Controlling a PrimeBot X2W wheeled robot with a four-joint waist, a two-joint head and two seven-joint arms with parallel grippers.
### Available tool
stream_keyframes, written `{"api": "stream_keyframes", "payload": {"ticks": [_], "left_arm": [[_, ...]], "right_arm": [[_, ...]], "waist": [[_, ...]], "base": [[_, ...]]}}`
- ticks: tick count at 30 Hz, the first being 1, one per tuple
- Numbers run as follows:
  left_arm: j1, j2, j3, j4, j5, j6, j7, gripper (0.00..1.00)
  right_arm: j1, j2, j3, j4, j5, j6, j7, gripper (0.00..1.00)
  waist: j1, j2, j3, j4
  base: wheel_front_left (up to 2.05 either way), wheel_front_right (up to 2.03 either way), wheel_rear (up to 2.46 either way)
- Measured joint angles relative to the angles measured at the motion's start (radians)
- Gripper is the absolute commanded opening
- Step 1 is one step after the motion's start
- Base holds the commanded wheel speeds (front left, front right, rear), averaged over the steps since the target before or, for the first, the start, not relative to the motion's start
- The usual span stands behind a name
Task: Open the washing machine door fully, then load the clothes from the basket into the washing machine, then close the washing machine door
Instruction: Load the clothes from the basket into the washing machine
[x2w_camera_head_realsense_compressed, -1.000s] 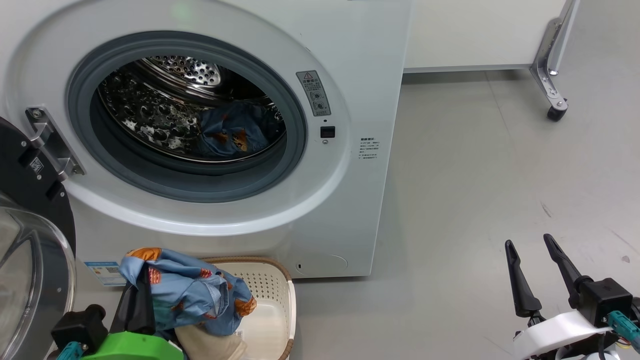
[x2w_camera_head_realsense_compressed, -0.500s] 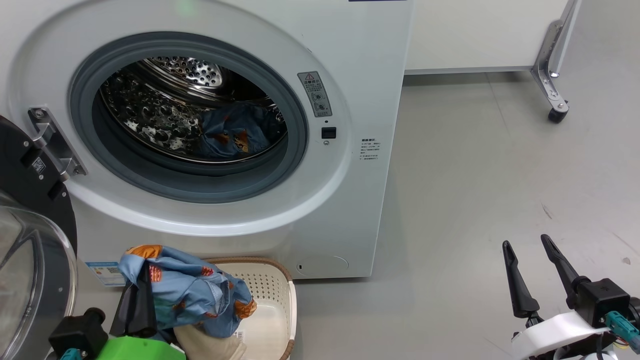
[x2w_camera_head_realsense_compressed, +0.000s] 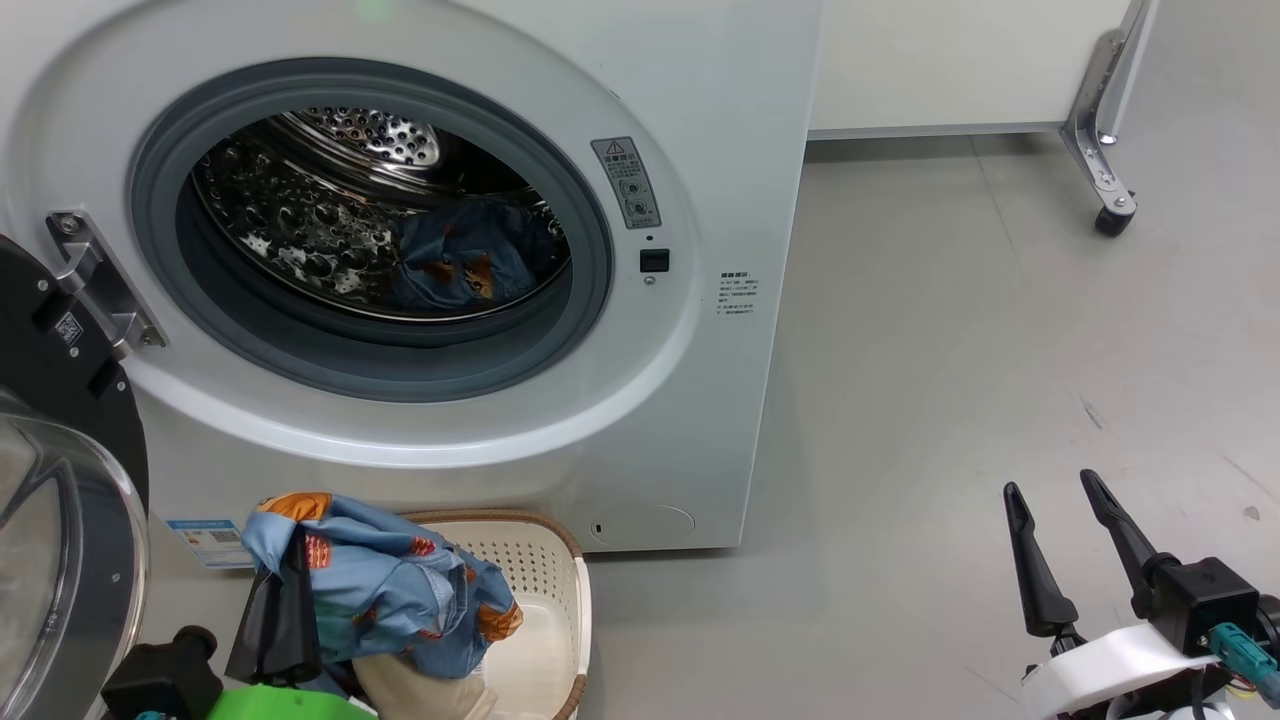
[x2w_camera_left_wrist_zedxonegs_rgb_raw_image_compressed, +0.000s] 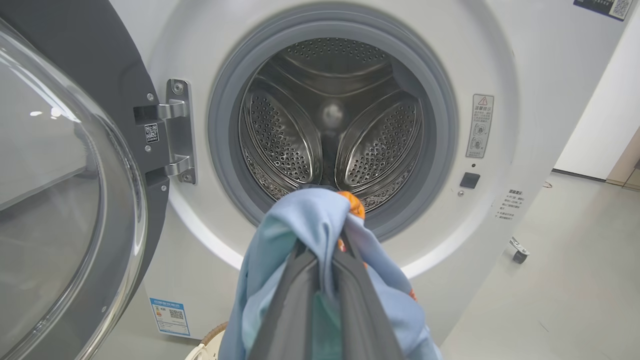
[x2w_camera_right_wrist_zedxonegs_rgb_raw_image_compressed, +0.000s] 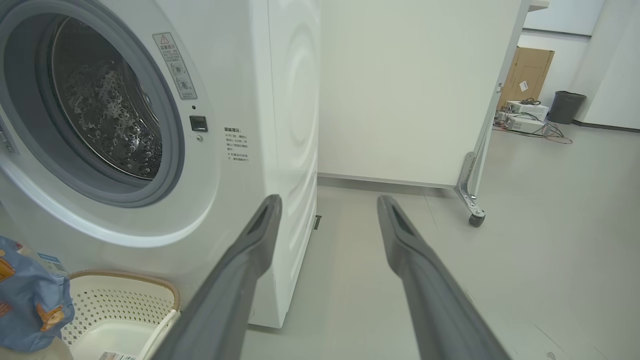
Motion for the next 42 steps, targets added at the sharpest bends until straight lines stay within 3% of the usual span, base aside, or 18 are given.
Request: {"api": "stream_keyframes", "payload": {"ticks": [18,42], "left_arm": [[0.017,0.001,-0.01,-0.044,-0.004,0.013,0.0,0.0],[-0.086,0.025,0.055,-0.09,-0.007,0.025,0.0,0.0]], "right_arm": [[0.0,0.012,0.023,-0.003,0.0,0.0,0.0,1.0],[-0.042,0.058,0.042,-0.019,0.0,0.0,0.0,1.0]], "waist": [[0.0,0.0,0.026,-0.02],[0.0,0.0,0.15,-0.128]], "base": [[0.0,0.0,0.0],[0.0,0.0,0.0]]}}
